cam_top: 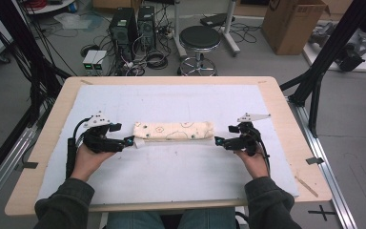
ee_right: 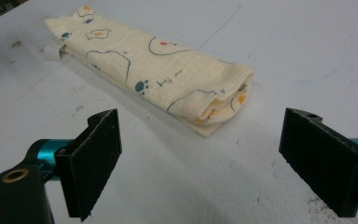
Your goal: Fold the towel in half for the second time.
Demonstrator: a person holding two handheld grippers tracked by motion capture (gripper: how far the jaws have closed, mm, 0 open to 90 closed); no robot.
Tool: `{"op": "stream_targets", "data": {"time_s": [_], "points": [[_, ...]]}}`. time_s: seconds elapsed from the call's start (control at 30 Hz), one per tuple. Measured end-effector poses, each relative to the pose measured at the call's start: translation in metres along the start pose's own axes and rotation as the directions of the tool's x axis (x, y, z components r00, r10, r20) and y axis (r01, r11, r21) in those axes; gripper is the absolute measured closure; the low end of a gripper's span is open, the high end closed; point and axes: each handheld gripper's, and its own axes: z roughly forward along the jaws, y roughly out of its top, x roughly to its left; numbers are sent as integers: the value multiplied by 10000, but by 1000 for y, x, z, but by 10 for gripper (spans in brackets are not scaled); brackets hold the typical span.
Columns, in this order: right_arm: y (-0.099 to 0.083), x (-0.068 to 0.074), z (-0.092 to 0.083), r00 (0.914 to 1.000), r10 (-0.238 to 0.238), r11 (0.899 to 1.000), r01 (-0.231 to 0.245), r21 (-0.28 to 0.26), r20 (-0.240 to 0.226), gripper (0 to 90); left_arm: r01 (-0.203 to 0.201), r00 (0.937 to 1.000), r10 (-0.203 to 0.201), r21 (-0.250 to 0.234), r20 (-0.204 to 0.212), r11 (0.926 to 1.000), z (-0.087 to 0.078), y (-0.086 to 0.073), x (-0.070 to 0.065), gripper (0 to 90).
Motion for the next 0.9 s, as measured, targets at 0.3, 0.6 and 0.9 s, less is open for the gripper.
{"op": "stream_targets", "data": {"time_s": [0.3,0.6,0.9], "points": [[-8,0,-7,10000,-86,10000,86,-11,35,121,-76,10000,76,11,-12,10000,-8,-10,-3,226],[-13,4,-16,9999,-137,9998,138,-107,91,121,-161,9999,161,91,2,9998,-15,-17,-8,226],[-22,5,-26,9996,-210,9995,213,-219,165,121,-251,9997,252,158,-25,9996,-23,-23,-14,225]]}}
